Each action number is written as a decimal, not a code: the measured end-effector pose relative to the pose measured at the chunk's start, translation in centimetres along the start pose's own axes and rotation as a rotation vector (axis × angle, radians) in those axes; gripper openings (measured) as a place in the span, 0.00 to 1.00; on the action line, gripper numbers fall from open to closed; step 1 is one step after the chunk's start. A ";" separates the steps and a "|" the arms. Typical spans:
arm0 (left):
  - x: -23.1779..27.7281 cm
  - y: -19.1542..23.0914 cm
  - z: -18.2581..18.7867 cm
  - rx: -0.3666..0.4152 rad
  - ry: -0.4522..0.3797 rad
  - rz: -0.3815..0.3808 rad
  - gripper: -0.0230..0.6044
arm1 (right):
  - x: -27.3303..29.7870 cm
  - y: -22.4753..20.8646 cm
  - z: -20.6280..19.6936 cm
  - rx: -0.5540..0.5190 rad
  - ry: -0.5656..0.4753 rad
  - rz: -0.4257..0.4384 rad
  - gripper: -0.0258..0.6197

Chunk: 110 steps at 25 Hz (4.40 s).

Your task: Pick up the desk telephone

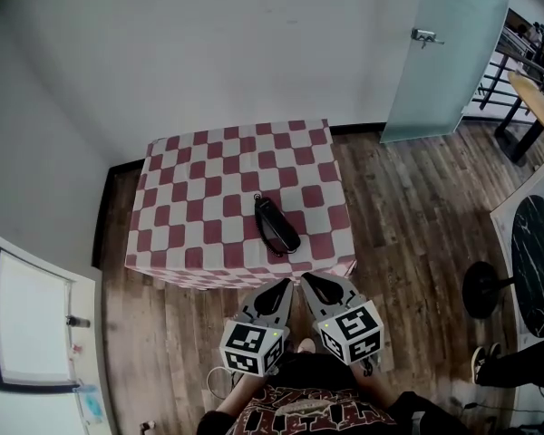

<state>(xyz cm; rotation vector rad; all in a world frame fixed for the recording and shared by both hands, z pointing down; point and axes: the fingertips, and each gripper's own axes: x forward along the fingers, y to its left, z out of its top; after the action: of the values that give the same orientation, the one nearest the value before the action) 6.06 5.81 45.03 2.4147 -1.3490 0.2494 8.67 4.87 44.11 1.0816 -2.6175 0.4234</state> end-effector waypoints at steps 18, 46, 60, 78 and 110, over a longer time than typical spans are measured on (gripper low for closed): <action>5.5 6.8 2.6 0.024 0.043 -0.088 0.05 | 7.4 -3.9 2.7 0.025 0.006 -0.082 0.07; 12.1 14.5 5.3 -0.045 0.060 -0.024 0.05 | 15.6 -9.3 4.2 0.034 0.106 -0.044 0.07; 15.1 17.3 5.5 -0.070 0.095 0.097 0.05 | 19.0 -11.7 4.3 -0.008 0.159 0.102 0.07; 16.9 20.5 5.1 -0.031 0.185 -0.050 0.05 | 22.9 -12.5 3.0 0.055 0.212 -0.005 0.07; 13.7 22.9 1.6 -0.055 0.257 -0.183 0.05 | 24.9 -10.9 -4.9 0.110 0.389 -0.173 0.07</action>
<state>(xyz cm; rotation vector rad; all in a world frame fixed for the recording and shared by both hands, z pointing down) -6.13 -16.53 53.15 2.3468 -1.0039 0.4499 0.24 -16.56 59.38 1.1187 -2.1654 0.6704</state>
